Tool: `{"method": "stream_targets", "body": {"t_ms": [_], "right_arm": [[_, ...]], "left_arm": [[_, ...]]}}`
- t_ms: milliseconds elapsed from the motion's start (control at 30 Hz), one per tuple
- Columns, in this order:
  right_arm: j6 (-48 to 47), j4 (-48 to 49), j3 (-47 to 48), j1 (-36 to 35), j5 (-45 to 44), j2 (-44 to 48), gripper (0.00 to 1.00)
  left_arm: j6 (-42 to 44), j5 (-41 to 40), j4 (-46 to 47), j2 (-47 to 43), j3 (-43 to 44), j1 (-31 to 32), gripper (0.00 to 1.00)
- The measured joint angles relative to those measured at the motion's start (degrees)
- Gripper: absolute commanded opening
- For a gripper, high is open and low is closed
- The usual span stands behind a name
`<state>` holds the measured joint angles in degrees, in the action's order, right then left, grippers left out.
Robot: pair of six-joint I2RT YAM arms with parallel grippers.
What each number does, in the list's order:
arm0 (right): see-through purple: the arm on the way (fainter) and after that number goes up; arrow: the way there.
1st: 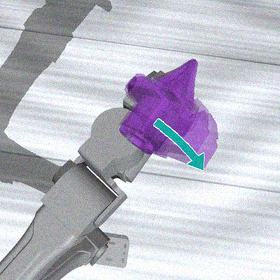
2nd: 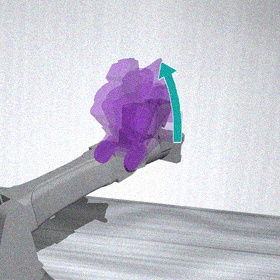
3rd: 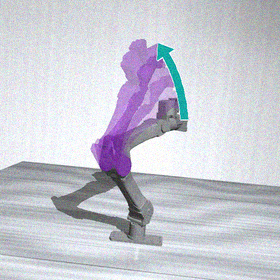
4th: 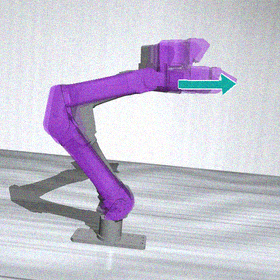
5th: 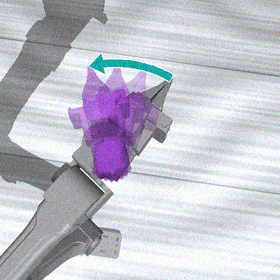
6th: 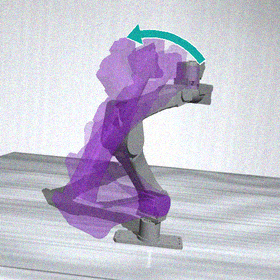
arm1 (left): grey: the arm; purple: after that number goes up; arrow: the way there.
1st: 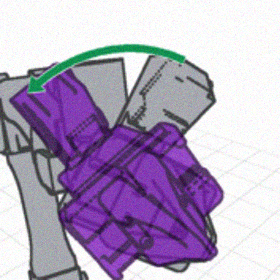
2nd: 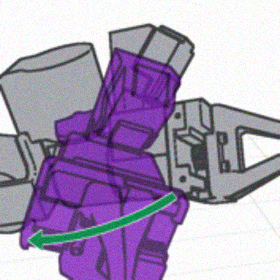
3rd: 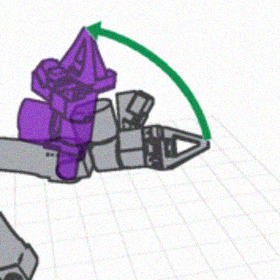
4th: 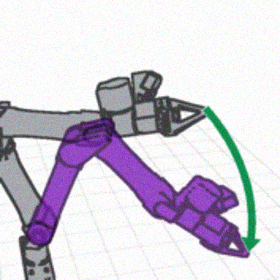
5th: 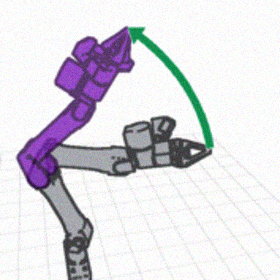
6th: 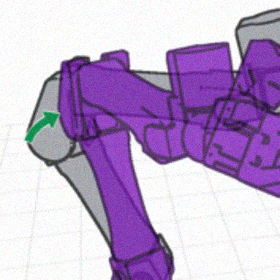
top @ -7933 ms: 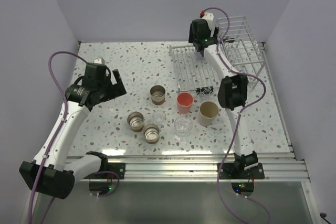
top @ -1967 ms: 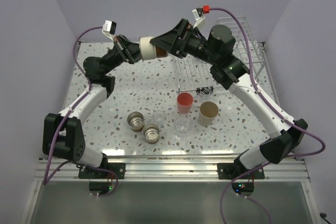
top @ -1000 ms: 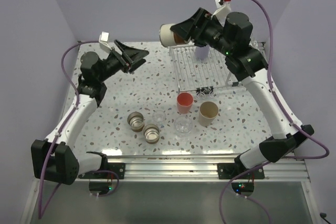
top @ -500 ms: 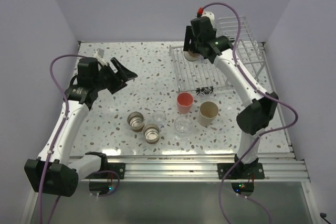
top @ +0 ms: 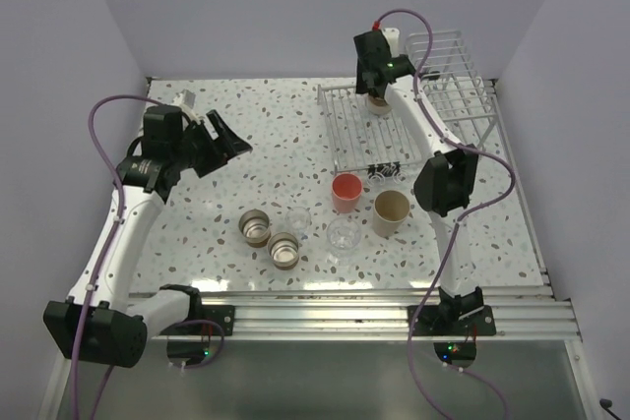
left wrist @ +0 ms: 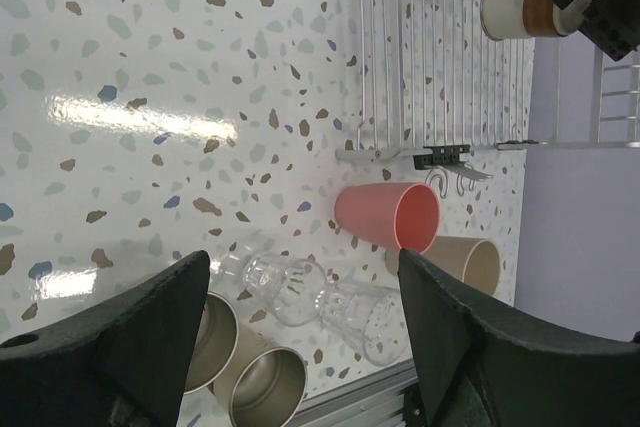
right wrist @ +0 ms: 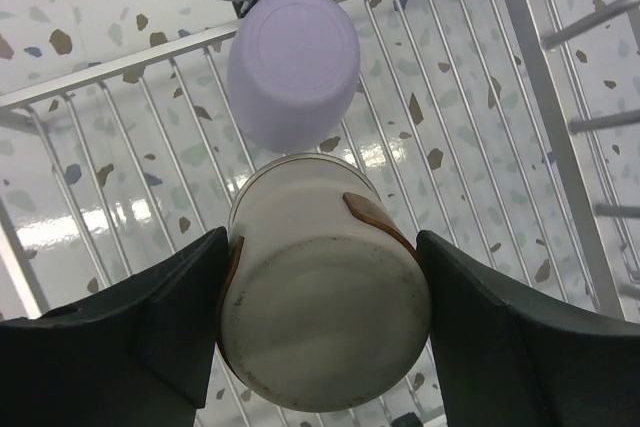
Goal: Load the cups into the dish rack
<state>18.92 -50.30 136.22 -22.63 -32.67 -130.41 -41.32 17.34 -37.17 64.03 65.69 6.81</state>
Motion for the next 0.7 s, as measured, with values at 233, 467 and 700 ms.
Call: {"method": "stream_targets", "body": {"t_ms": [233,467,700], "right_arm": [[0.2,-1.7,3.1,2.0,0.2,-5.7,0.00],[2.1,-1.8,2.1,2.3,0.9,-6.2,0.00],[4.6,-1.4,1.5,3.3,2.6,-7.0,0.00]], "left_arm": [[1.8,-1.2,-0.9,2.5,0.2,0.0,0.79],[2.2,-1.4,-1.1,4.5,0.7,0.0,0.78],[2.2,-1.8,-1.1,5.1,0.8,0.0,0.78]]}}
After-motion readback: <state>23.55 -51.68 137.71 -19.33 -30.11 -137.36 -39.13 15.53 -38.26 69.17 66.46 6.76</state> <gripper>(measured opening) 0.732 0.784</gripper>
